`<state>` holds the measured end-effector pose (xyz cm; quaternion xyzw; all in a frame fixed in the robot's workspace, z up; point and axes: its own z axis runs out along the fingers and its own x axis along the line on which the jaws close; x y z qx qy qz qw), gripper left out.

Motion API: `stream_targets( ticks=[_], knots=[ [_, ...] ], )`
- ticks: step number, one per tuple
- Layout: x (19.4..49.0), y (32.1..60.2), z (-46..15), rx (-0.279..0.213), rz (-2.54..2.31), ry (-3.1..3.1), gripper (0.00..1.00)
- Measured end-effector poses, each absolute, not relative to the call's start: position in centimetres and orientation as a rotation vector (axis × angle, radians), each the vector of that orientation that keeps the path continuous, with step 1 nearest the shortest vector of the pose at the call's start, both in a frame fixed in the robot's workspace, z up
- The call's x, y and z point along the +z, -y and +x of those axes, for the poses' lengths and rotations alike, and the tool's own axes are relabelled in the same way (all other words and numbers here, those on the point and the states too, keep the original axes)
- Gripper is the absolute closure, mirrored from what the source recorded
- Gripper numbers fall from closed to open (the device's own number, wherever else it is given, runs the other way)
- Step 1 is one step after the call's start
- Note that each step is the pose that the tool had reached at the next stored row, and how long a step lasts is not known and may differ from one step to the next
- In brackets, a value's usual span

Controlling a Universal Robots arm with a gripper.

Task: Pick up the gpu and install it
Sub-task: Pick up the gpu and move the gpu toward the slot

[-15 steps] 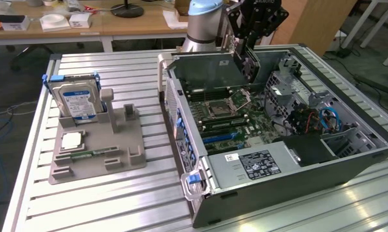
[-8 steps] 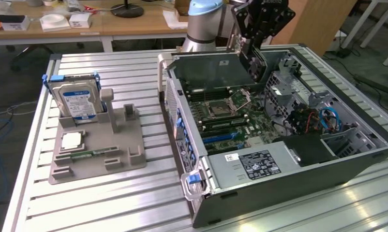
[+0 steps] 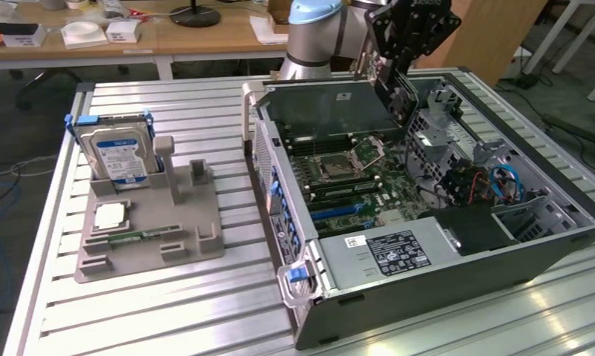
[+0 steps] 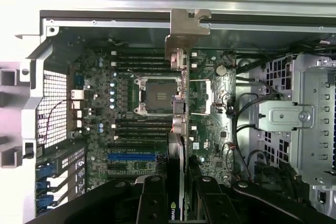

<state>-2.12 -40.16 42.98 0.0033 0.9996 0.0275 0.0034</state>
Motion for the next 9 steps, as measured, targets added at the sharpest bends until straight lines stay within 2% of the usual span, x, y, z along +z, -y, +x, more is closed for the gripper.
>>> stream_targets(
  ticks=[9],
  knots=[
    [42.98, 40.16, -2.11, 0.086, 0.010, -3.134, 0.74]
  ],
)
